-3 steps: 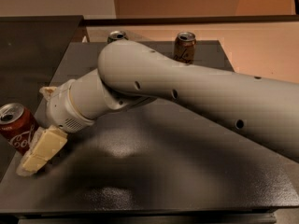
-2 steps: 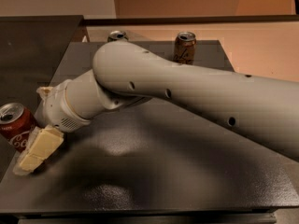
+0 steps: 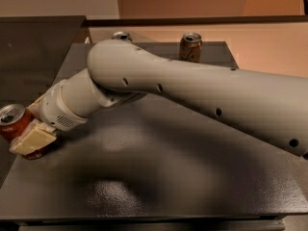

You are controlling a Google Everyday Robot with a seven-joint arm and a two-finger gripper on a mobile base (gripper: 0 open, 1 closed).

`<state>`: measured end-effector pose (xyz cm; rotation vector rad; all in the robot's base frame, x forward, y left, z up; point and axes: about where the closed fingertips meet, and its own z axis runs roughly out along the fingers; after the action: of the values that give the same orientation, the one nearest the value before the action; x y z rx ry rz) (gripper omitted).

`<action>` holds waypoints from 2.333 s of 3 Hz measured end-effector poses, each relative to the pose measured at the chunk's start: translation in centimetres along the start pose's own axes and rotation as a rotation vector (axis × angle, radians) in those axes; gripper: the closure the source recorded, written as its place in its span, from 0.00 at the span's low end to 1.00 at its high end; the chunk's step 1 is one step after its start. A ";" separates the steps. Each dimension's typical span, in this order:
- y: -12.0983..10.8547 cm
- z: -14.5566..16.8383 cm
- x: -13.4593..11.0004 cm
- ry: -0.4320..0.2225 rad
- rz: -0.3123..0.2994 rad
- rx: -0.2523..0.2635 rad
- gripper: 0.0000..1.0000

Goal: Knock coke can over

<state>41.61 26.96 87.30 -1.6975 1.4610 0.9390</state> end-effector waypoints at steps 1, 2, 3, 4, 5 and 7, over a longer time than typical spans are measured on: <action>-0.3 0.0 -0.3 -0.001 0.010 -0.012 0.65; -0.8 -1.2 -0.6 0.031 -0.007 -0.018 0.88; -1.4 -3.3 -0.9 0.125 -0.064 -0.026 1.00; -2.1 -6.3 -0.2 0.252 -0.148 -0.037 1.00; -2.6 -9.1 0.9 0.388 -0.236 -0.048 1.00; -2.5 -11.9 3.5 0.595 -0.453 -0.090 0.82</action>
Offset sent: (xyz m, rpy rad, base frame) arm 0.0192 -0.0234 0.0189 -0.0807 -0.0133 0.0307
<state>45.45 15.25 90.25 -2.3733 1.2908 0.2618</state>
